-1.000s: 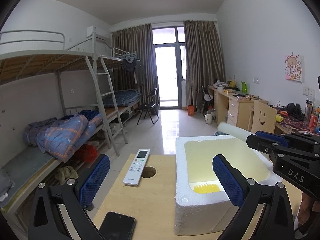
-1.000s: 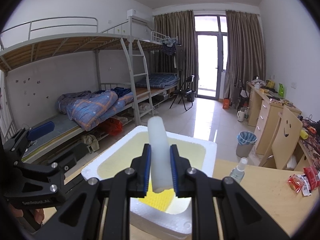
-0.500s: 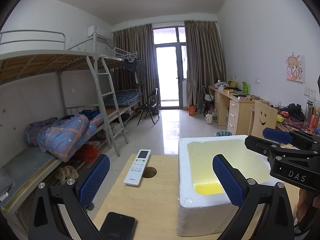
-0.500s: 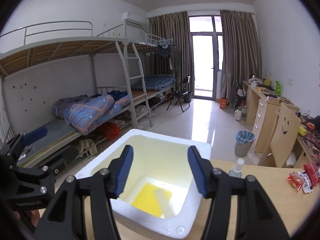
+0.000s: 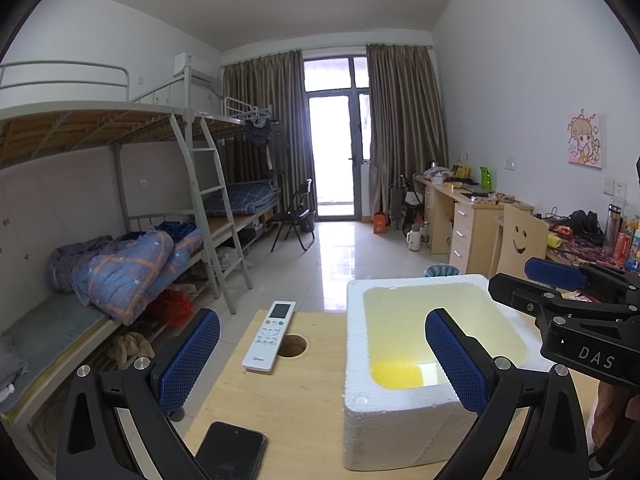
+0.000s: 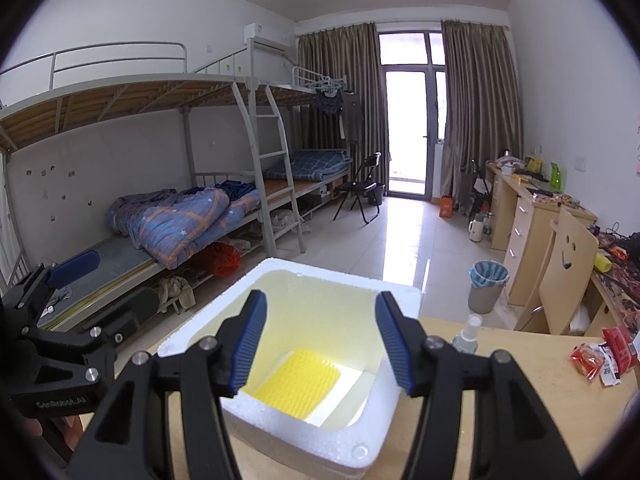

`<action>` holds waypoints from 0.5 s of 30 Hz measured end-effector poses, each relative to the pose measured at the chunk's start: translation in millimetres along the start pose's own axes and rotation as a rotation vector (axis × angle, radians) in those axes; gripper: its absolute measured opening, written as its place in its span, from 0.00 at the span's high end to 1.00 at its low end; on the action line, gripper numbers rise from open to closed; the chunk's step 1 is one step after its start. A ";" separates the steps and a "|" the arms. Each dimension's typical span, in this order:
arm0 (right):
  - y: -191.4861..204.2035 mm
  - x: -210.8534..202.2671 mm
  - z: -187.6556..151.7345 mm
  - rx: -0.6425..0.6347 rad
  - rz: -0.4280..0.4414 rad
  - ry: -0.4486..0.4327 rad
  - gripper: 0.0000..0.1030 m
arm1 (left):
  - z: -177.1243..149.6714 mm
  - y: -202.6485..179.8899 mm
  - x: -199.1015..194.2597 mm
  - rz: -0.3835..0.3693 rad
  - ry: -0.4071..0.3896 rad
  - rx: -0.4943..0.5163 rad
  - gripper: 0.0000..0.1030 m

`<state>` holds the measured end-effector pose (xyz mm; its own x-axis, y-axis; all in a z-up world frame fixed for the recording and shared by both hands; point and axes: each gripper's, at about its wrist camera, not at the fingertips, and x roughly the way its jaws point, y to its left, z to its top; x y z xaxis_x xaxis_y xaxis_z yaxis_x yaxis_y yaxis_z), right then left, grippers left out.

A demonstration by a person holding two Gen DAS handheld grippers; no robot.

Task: Organize soft objects
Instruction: 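Lower the white foam stick into the box and open the right tool, then move both tools back toward the white face mask on the table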

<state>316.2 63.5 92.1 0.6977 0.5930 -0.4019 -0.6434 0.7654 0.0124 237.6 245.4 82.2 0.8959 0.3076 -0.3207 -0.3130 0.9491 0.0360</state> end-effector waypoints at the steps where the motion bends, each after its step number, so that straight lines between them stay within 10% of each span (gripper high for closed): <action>1: -0.1 -3.0 0.6 0.001 -0.001 -0.003 0.41 | 0.5 -1.6 -2.1 -0.004 -0.002 0.001 0.00; 6: 0.8 -23.5 0.5 0.003 -0.023 -0.020 0.41 | 1.4 -7.4 -20.2 -0.025 -0.018 -0.005 0.00; 10: -0.4 -45.5 -2.1 0.017 -0.059 -0.043 0.12 | 0.0 -7.3 -44.0 -0.042 -0.034 -0.013 0.00; 15: 0.8 -70.4 -4.8 0.023 -0.082 -0.062 0.08 | -2.4 -12.0 -72.0 -0.060 -0.045 -0.006 0.00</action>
<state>265.0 21.1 116.0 0.7663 0.5420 -0.3451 -0.5765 0.8171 0.0031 176.2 211.7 102.6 0.9265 0.2526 -0.2790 -0.2597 0.9656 0.0118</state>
